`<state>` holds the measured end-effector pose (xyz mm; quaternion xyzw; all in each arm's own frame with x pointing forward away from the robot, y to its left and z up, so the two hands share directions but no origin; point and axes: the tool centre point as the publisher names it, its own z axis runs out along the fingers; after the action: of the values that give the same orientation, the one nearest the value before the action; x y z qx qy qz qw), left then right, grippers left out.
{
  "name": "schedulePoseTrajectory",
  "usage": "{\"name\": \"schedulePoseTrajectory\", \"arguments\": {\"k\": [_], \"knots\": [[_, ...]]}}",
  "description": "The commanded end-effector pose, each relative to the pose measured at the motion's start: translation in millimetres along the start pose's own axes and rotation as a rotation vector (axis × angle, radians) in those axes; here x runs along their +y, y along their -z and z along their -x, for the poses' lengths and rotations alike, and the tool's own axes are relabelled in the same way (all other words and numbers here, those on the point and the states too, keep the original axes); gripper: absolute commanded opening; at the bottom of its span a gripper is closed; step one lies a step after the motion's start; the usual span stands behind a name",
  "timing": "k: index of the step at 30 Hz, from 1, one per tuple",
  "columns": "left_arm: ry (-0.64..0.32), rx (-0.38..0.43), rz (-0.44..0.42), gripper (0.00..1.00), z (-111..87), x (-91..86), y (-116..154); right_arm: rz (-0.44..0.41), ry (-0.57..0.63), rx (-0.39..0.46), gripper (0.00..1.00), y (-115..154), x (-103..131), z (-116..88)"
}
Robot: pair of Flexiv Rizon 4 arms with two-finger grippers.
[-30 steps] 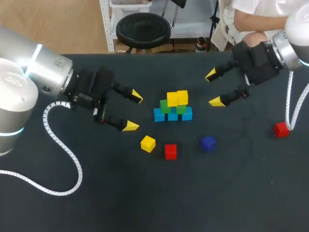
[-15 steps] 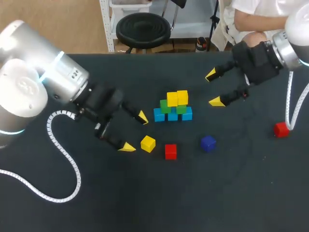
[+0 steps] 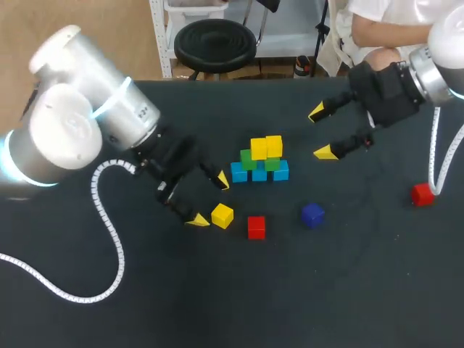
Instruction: Place the blue cubes, place green cubes on the blue cubes, place the yellow cubes on the green cubes, then place the red cubes on the yellow cubes, and place purple cube on the red cubes.
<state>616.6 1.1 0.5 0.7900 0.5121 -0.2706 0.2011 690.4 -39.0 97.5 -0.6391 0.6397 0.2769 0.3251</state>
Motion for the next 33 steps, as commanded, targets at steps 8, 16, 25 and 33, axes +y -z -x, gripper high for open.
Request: {"name": "schedulePoseTrajectory", "arguments": {"k": [8,16,25,33], "knots": [[0.087,0.020,-0.100,1.00,-7.6,3.9,-1,-0.001,0.001,-0.002,1.00,0,0,0],[0.108,0.050,-0.097,1.00,-0.2,-2.6,-2,-0.001,0.001,-0.002,1.00,0,0,0],[0.106,0.088,-0.096,0.99,2.9,-1.0,-10,-0.001,0.001,-0.002,1.00,0,0,0],[0.138,0.106,-0.078,0.00,-3.6,-2.4,-17,-0.001,0.001,-0.002,1.00,0,0,0]]}}
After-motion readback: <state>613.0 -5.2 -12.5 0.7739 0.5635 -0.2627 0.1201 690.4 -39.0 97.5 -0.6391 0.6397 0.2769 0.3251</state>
